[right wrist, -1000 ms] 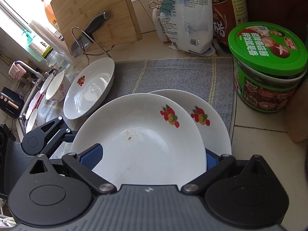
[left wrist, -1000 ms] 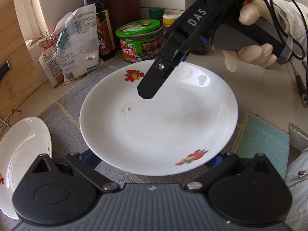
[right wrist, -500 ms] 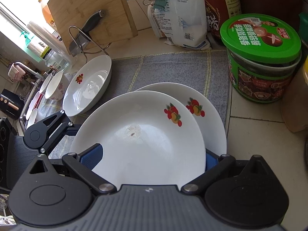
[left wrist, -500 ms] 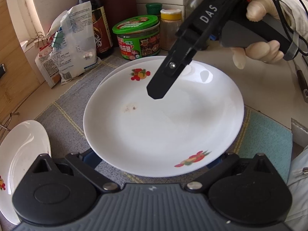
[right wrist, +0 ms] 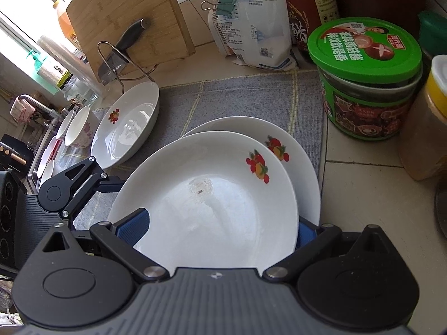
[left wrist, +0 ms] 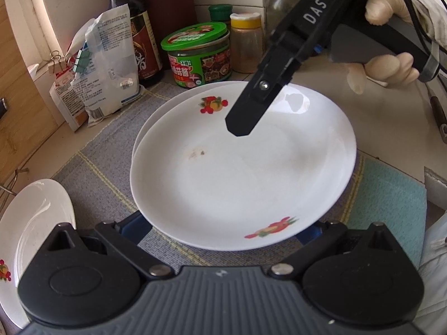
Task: Organize plates and bowls
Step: 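Lower the held plate onto the white plate beside the green canister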
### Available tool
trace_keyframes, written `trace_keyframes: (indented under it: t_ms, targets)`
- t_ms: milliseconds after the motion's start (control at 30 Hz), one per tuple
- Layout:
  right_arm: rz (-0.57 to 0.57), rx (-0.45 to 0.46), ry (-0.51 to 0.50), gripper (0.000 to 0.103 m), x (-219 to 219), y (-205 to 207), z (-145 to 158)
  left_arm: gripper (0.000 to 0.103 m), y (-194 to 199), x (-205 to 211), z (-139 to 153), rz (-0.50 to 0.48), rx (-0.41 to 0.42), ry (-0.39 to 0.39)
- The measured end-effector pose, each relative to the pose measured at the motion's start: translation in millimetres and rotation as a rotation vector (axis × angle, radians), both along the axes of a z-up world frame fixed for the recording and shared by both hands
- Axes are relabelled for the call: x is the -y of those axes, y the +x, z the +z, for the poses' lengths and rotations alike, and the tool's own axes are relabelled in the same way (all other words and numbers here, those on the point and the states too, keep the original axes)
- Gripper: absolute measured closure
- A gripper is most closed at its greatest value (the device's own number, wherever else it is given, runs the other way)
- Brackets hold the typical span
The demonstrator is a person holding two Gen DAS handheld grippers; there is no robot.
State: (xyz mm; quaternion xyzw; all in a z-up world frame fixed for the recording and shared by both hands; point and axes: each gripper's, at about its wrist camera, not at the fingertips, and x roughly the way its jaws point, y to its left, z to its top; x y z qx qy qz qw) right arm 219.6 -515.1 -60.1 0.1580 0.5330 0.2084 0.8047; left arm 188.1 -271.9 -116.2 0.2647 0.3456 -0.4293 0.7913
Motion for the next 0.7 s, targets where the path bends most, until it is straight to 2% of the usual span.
trace_keyframes:
  t_ms: [267, 700]
  targets:
    - [-0.011, 0.007, 0.003, 0.000, 5.2, -6.6, 4.2, 0.001, 1.1, -0.4, 0.2, 0.000, 0.000, -0.004]
    - [-0.012, 0.002, -0.058, 0.000, -1.6, -8.9, 11.3, 0.001, -3.5, -1.4, 1.5, 0.011, 0.014, -0.010]
